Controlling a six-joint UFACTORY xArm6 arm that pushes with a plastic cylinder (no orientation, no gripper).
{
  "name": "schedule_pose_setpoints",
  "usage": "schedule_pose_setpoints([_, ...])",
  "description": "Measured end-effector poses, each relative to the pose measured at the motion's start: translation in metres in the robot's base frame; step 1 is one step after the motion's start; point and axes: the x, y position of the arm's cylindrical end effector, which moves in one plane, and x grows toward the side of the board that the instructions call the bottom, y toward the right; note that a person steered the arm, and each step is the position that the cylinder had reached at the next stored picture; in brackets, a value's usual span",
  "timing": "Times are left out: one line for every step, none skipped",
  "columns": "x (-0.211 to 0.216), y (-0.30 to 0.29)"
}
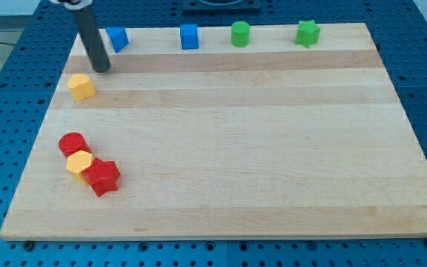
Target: Slide the yellow heart to the left side of the red circle
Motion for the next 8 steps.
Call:
schedule_pose_setpoints([0.035, -0.006])
schedule_pose_setpoints([0.056, -0.007])
schedule_pose_setpoints([0.057, -0.032])
schedule_pose_setpoints([0.069, -0.051])
schedule_pose_setpoints([0.091, -0.051])
schedule_pose_setpoints([0.123, -0.048])
schedule_pose_setpoints([0.140, -0.048])
schedule_pose_setpoints([0.146, -0.065])
